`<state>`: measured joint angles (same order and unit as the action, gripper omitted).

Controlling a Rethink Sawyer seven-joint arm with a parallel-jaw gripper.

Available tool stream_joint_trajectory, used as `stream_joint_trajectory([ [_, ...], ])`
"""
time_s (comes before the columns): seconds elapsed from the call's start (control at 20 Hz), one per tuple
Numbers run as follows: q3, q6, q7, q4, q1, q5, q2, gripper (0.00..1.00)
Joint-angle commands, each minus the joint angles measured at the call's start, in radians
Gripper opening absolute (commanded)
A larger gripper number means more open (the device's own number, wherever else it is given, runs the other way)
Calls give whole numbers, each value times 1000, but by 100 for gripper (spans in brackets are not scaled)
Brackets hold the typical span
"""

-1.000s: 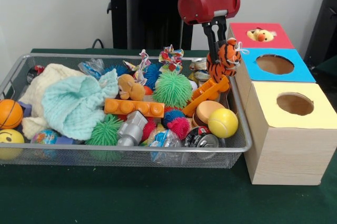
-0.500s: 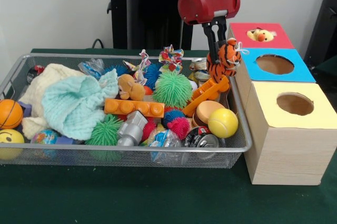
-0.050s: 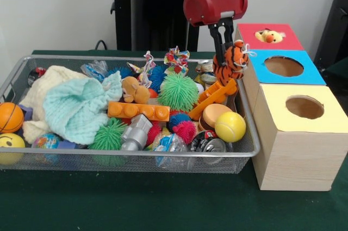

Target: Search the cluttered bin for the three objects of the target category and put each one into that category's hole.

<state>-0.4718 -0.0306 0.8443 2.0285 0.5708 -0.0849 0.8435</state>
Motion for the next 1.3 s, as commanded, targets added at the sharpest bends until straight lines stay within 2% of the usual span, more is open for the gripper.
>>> stream_joint_trajectory([
  [0.05, -36, -105, 211, 78, 22, 4, -13, 0],
  [0.3, -51, -190, 207, 127, 19, 31, 33, 0],
  [0.7, -66, -260, 223, 188, 8, 70, 76, 0],
  [1.3, -85, -266, 251, 255, -29, 126, 142, 0],
])
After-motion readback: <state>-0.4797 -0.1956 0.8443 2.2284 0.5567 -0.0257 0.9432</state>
